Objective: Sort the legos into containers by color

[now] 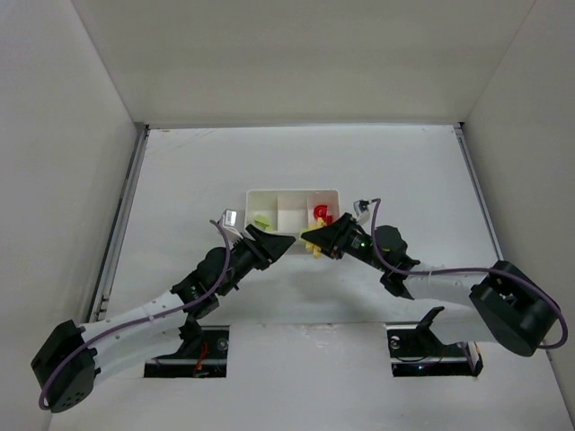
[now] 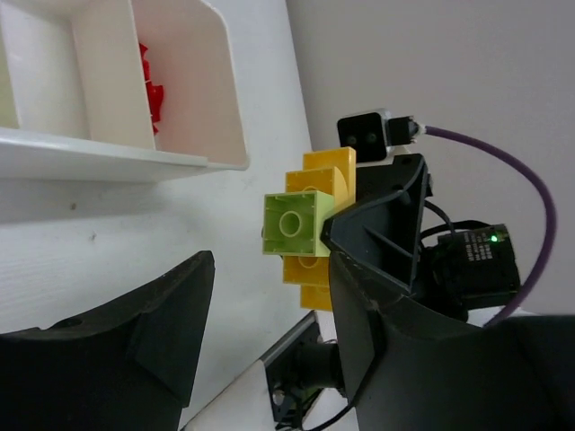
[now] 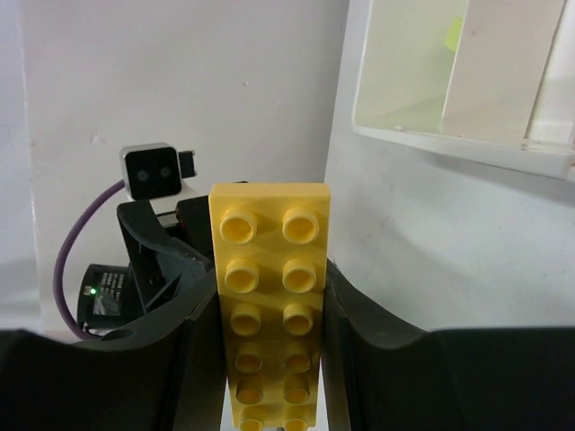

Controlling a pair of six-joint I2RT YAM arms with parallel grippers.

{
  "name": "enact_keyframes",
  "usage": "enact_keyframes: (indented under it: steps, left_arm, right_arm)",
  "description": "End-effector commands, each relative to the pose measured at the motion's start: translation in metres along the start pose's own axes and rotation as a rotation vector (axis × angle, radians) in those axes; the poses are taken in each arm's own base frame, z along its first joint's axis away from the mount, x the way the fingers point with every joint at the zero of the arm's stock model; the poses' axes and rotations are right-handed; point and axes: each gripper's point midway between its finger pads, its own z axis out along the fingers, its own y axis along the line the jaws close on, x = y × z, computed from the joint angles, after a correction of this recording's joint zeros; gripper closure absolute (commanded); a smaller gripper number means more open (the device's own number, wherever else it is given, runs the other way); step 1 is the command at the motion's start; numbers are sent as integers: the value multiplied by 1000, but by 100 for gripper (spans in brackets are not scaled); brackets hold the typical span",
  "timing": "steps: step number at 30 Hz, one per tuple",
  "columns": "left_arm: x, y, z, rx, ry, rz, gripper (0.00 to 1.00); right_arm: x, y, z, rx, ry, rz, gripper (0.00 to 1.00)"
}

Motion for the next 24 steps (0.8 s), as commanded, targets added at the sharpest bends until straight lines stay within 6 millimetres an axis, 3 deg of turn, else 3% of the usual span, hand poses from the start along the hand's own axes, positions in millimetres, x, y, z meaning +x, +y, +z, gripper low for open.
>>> enact_keyframes:
  steps: [1,15,24]
  left_arm:
    - [-15,-44,-2,183,-57,-99,49]
    - [-8,-52,2,228,-42,-119,55]
    - [-8,-53,1,230,-42,-127,54]
  right_arm:
    - [0,40,2,-147,12,10,60]
    - [1,52,5,-209,33,106,59]
    - [-2,61,3,-279,27,194,58]
